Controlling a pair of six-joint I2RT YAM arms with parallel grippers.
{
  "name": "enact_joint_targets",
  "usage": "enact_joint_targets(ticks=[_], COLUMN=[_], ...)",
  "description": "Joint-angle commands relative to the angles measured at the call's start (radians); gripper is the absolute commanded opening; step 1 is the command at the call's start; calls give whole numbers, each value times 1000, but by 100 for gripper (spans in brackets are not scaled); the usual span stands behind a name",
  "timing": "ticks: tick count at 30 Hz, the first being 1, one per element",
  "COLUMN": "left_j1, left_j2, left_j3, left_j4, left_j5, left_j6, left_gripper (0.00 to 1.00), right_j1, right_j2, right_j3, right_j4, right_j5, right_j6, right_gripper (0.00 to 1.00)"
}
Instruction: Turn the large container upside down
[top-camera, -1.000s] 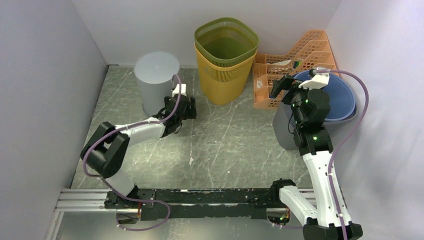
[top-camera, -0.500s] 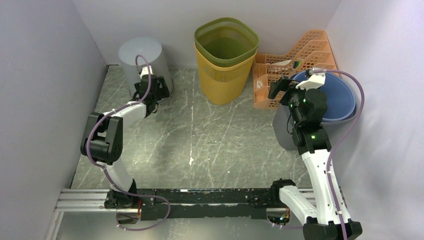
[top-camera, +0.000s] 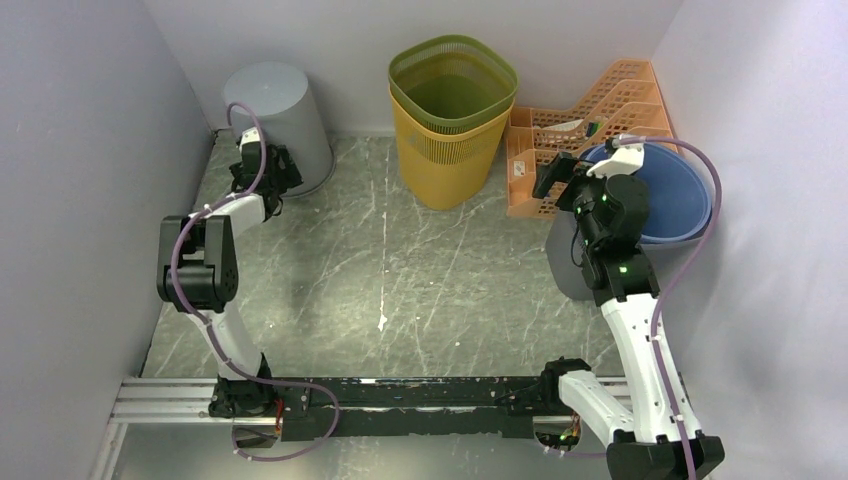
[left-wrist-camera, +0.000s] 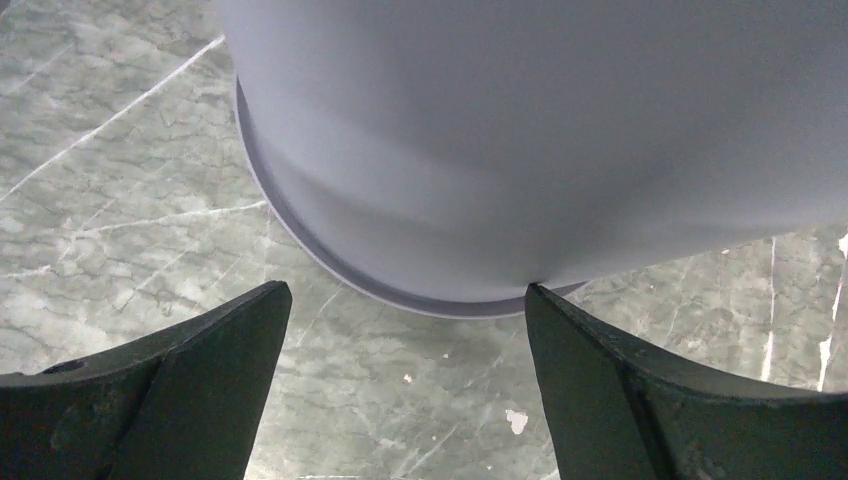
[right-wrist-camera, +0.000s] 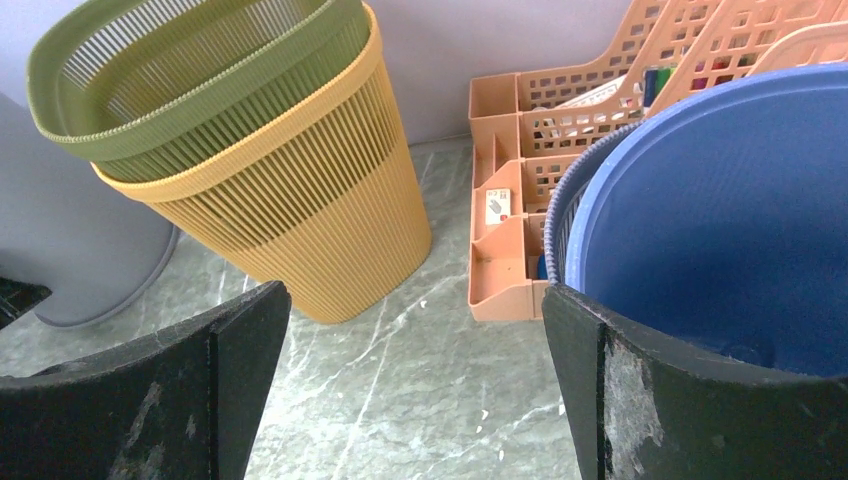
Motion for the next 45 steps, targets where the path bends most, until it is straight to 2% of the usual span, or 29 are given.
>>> enact_joint_targets(ticks=[1,5,8,10,13,18,24,28,37,45], left_j1=[2,-23,-106,-162,-212,-258,-259,-259,-177,-50], left_j2=[-42,-179,-275,-272,-160,66,273,376,389,375], left_j3=[-16,-140,-237,-245,-161,107,388,502,457,448], left_j4=[20,24,78,116,133,63,-26,-85,-65,-51], left_j5=[78,175,174,198,282,371,392,366,233,225], left_j6=[-56,-131,-144,-137,-109,-18,87,159,194,226], left_gripper=[98,96,97,97,97,96,97,97,98,98], right_j1=[5,8,9,9,12,12,13,13,13,15], right_j2=[3,14,24,33,39,39,47,55,77,87], right_j3=[-20,-29,-29,-27,-27,-22,-13,-20,-29,-29], right_j4=[23,28,39,45,56,51,46,55,71,82], right_j5=[-1,9,7,7,4,20,35,46,22,3], right_j6=[6,3,1,2,9,1,-21,-30,-26,-12], right_gripper=[100,100,100,100,100,100,100,100,100,100])
